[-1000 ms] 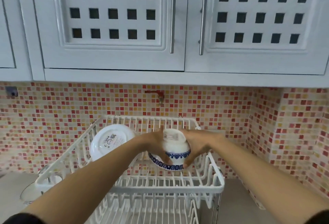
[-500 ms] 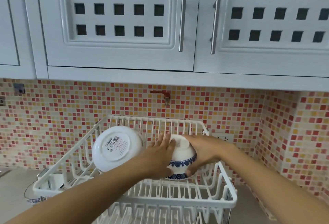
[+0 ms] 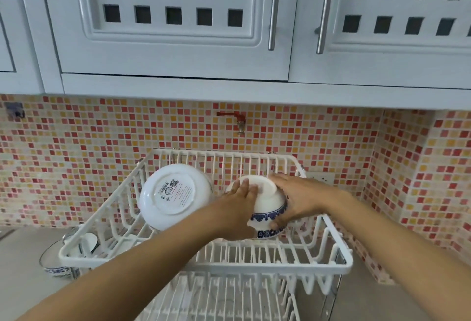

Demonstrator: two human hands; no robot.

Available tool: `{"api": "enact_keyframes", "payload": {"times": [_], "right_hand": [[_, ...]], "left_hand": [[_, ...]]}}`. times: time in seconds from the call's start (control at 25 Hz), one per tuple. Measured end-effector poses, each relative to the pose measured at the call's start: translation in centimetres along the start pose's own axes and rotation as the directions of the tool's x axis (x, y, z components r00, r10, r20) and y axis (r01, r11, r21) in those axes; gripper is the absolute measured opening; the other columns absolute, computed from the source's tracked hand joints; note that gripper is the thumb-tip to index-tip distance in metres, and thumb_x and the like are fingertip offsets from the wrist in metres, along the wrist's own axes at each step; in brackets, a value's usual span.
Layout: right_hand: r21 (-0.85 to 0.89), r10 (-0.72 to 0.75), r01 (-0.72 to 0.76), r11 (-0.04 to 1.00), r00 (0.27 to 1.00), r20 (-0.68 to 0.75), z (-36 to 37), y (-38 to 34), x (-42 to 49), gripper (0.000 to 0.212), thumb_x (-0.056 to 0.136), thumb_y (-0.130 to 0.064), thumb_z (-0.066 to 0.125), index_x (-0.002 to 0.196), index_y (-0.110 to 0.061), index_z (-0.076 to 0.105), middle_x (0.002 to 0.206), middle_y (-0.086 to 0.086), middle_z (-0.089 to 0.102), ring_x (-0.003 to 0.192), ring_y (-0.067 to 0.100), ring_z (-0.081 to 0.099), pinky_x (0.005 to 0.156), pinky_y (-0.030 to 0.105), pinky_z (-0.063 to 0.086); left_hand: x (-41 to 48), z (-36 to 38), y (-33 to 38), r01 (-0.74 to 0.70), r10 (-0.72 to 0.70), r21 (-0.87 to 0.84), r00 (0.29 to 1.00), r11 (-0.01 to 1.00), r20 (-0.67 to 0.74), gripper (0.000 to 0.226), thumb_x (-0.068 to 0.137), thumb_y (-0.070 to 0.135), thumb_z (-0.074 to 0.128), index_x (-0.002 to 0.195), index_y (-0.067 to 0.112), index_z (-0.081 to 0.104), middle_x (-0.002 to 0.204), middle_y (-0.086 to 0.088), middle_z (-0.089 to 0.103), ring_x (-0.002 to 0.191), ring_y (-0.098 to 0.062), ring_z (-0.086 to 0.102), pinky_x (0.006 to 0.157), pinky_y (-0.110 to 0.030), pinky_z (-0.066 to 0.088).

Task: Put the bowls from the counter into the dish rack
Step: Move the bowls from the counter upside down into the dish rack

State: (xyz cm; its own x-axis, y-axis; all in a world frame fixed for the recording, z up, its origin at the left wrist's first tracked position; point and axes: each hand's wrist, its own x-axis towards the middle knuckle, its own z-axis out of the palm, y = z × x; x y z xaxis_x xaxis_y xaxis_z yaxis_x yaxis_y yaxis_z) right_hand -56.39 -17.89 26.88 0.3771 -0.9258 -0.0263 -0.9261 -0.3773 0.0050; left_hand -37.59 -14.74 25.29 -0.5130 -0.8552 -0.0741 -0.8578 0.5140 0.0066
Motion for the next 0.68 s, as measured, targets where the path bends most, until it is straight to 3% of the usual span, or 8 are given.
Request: {"api": "enact_keyframes", "payload": {"times": [0.08, 0.16, 0.28, 0.4, 0.56, 0.68], "right_hand": [[0.024, 0.024, -0.025, 0.999, 0.999, 0.026, -1.2, -0.6, -1.4, 0.117, 0.063, -0.071, 0.066, 0.150, -0.025, 0.004, 0.160, -0.007, 0.007, 0.146, 0.015, 0.016, 0.118, 0.035, 0.018], [0.005, 0.059, -0.059, 0.998, 0.998, -0.029, -2.7, -1.9, -2.9, 0.110, 0.070, -0.069, 0.058, 0.151, -0.022, 0.001, 0.161, -0.004, 0.000, 0.147, 0.015, 0.008, 0.118, 0.033, 0.009], [0.022, 0.137, -0.135, 0.991, 0.966, -0.221, -4.8, -6.0, -4.5, 0.089, 0.081, -0.068, 0.035, 0.151, -0.021, 0.007, 0.160, 0.000, 0.008, 0.146, 0.018, 0.015, 0.117, 0.035, 0.014], [0.117, 0.083, -0.037, 0.992, 0.909, -0.409, -6.1, -13.5, -4.6, 0.076, 0.089, -0.062, 0.027, 0.150, -0.017, 0.016, 0.158, 0.002, 0.019, 0.144, 0.018, 0.022, 0.116, 0.037, 0.020], [0.067, -0.066, 0.108, 0.992, 0.890, -0.451, -5.6, -26.5, -2.7, 0.063, 0.097, -0.048, 0.029, 0.150, -0.016, 0.017, 0.158, 0.000, 0.019, 0.145, 0.017, 0.020, 0.116, 0.035, 0.021], [0.161, -0.067, 0.155, 0.975, 0.890, -0.450, -3.5, -33.6, 0.1, 0.058, 0.100, -0.039, 0.031, 0.149, -0.012, 0.019, 0.158, 0.004, 0.020, 0.145, 0.019, 0.020, 0.117, 0.035, 0.020]], "left_hand": [[-1.1, -1.0, -0.2, -0.027, 0.023, -0.058, 0.997, 0.998, -0.068, 0.083, 0.096, 0.036, 0.045, 0.150, 0.010, -0.012, 0.160, -0.008, -0.014, 0.149, -0.023, -0.009, 0.122, -0.040, 0.007], [-3.0, -2.3, -1.0, -0.069, 0.042, -0.131, 0.980, 0.989, -0.196, 0.071, 0.099, 0.032, 0.037, 0.151, 0.011, -0.007, 0.161, -0.006, -0.007, 0.149, -0.021, -0.004, 0.120, -0.036, 0.007], [-7.5, -4.1, -3.3, -0.098, 0.020, -0.193, 0.929, 0.976, -0.370, 0.059, 0.101, 0.031, 0.029, 0.152, 0.014, 0.004, 0.161, -0.004, 0.007, 0.149, -0.020, 0.008, 0.119, -0.034, 0.012], [-12.8, -5.2, -7.2, -0.056, -0.053, -0.207, 0.872, 0.977, -0.486, 0.056, 0.101, 0.035, 0.030, 0.151, 0.015, 0.015, 0.158, -0.005, 0.022, 0.144, -0.026, 0.026, 0.116, -0.037, 0.024], [-21.0, -5.0, -15.2, 0.049, -0.154, -0.203, 0.823, 0.978, -0.547, 0.053, 0.101, 0.035, 0.030, 0.148, 0.013, 0.025, 0.152, -0.010, 0.037, 0.137, -0.029, 0.040, 0.110, -0.038, 0.034], [-25.0, -3.3, -21.3, 0.160, -0.284, -0.273, 0.812, 0.949, -0.511, 0.050, 0.101, 0.034, 0.029, 0.147, 0.013, 0.029, 0.149, -0.011, 0.042, 0.131, -0.029, 0.047, 0.105, -0.038, 0.039]]}}
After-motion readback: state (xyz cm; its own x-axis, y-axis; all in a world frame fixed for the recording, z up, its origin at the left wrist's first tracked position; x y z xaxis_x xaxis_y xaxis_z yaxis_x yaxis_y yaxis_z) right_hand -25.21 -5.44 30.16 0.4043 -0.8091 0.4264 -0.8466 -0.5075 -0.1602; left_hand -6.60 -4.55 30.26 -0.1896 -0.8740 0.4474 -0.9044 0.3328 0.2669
